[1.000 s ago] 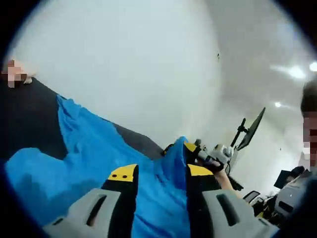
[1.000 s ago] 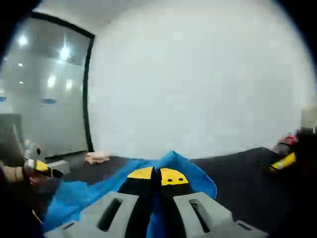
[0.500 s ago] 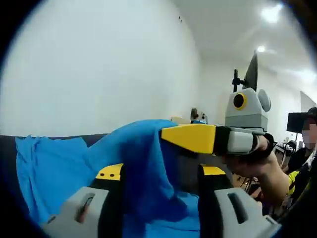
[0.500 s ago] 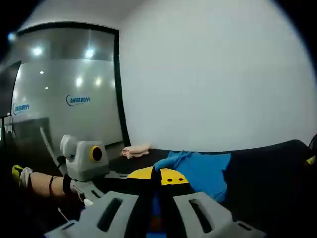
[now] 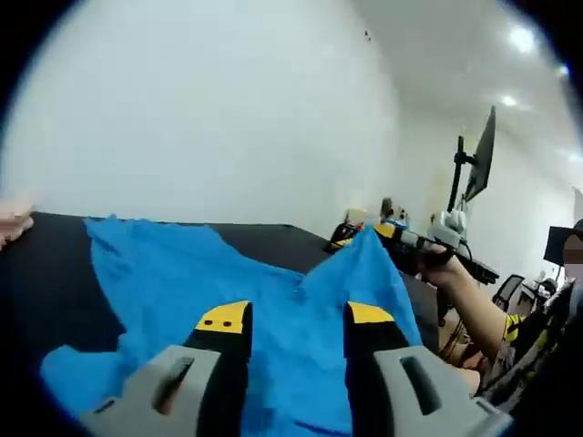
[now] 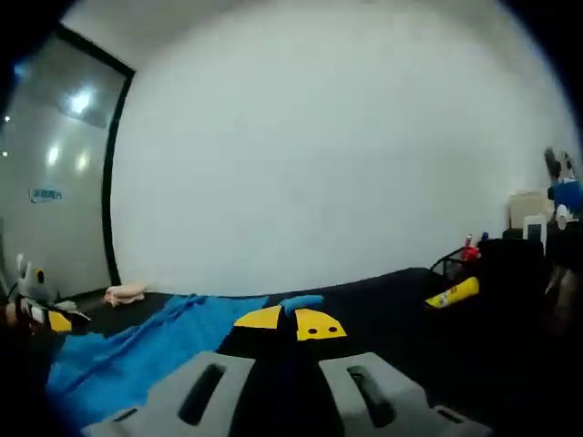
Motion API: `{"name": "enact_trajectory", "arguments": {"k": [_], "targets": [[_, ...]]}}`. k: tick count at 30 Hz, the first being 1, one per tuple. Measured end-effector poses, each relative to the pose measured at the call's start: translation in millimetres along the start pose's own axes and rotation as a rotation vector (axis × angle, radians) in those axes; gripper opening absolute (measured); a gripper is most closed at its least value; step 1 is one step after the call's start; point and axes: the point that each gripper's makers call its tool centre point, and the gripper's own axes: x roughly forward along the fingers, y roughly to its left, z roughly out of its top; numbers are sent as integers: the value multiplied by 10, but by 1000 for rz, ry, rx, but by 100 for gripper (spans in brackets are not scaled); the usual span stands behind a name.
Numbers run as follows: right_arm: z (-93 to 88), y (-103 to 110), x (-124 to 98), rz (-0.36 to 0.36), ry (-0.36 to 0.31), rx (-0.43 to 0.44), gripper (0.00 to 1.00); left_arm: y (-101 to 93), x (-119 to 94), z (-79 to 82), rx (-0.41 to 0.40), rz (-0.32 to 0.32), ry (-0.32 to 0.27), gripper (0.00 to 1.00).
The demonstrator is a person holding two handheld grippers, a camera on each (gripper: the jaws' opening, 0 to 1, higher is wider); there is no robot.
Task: Spread out the cloth and fold it
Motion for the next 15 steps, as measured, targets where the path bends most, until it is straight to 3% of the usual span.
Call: {"name": "enact_trajectory", "arguments": {"k": [2,4,6,7,8,11,13,15], "targets": [[87,-140,-99,38,-31,196,1,196,-217,63,-34,43,-29,38],[290,-337,-201,26,-59,354,1,314,-329,102,-46,66,-44,36],[536,-429,-318,42,-69,289,1,341,-344,115,-47,67,-41,35],[645,-528,-378,-8,-57,173,1,342,-329,117,-45,70,-41,35],[731,-550,-411,-22,-67,116,1,334,-313,123,-39,68,-43,35],[1144,-790,-618,-99,-205,88,0,255,-267,141,-37,43,-51,35],[1266,-1113,-780,-229,-228,9,0,209,-254,146,-28,34,-53,35],[1420,-1353,-945,-274,-264,-40,0,193,-271,153,-27,28,-56,35]]}}
